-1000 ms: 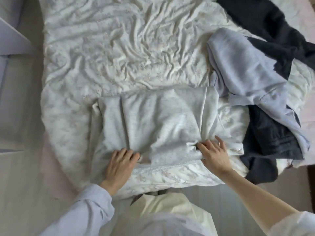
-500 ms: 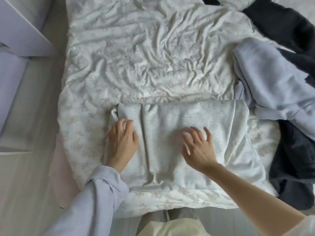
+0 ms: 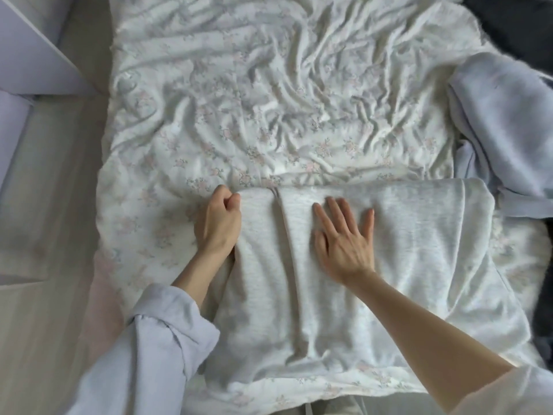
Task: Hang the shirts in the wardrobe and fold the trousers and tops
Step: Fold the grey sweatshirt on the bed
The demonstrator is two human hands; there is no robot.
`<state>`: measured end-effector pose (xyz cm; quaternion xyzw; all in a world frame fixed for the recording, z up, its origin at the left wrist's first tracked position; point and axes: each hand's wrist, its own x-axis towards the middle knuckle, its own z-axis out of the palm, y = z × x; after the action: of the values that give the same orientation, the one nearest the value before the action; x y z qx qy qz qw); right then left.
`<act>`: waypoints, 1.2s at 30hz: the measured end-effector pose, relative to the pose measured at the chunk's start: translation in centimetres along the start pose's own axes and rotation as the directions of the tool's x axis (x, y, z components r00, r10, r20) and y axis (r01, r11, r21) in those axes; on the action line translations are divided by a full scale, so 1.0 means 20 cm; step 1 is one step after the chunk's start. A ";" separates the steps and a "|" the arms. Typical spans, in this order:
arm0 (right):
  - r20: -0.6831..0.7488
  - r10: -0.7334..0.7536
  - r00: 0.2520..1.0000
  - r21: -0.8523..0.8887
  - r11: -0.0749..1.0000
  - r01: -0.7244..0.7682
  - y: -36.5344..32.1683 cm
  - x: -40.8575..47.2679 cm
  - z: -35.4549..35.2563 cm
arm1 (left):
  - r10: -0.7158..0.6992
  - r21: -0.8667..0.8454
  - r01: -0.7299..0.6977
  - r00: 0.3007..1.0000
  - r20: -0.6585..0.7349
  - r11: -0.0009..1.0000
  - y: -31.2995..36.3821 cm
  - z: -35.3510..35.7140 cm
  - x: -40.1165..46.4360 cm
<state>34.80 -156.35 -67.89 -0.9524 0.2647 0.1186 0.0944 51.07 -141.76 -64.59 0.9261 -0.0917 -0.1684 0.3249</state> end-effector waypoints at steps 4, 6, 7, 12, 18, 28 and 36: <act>0.046 0.095 0.994 -0.024 0.995 -0.094 0.07 -0.01 0.02 | -0.074 -0.180 0.061 0.995 -0.068 0.982 -0.10 -0.16 0.04; 0.079 0.133 0.988 -0.036 0.991 -0.130 0.09 -0.01 0.03 | -0.245 -0.233 0.218 0.965 -0.093 0.948 -0.18 -0.21 0.07; 0.098 0.152 0.984 -0.034 0.988 -0.149 0.11 0.00 0.03 | -0.315 -0.255 0.283 0.945 -0.094 0.925 -0.20 -0.20 0.07; 0.175 0.179 0.968 -0.054 0.984 -0.172 0.09 0.03 0.02 | -0.388 -0.353 0.344 0.920 -0.060 0.870 -0.12 -0.10 0.05; 0.025 0.014 1.000 0.176 0.984 -0.018 -0.21 -0.16 -0.06 | -0.362 -0.319 0.380 0.925 0.115 0.868 -0.12 -0.18 -0.26; 0.189 -0.019 0.982 -0.018 1.000 0.023 -0.04 -0.41 0.04 | -0.385 -0.081 0.376 0.903 -0.193 0.923 -0.26 -0.12 -0.71; 0.236 0.194 0.952 -0.064 0.981 -0.184 0.49 -0.57 -0.02 | -0.351 0.129 0.376 0.919 -0.179 0.918 -0.24 -0.13 -0.68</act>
<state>20.34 -159.22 -65.43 -0.9029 0.3388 0.2472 0.0943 39.69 -132.88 -62.31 0.9602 0.0943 -0.1468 0.2181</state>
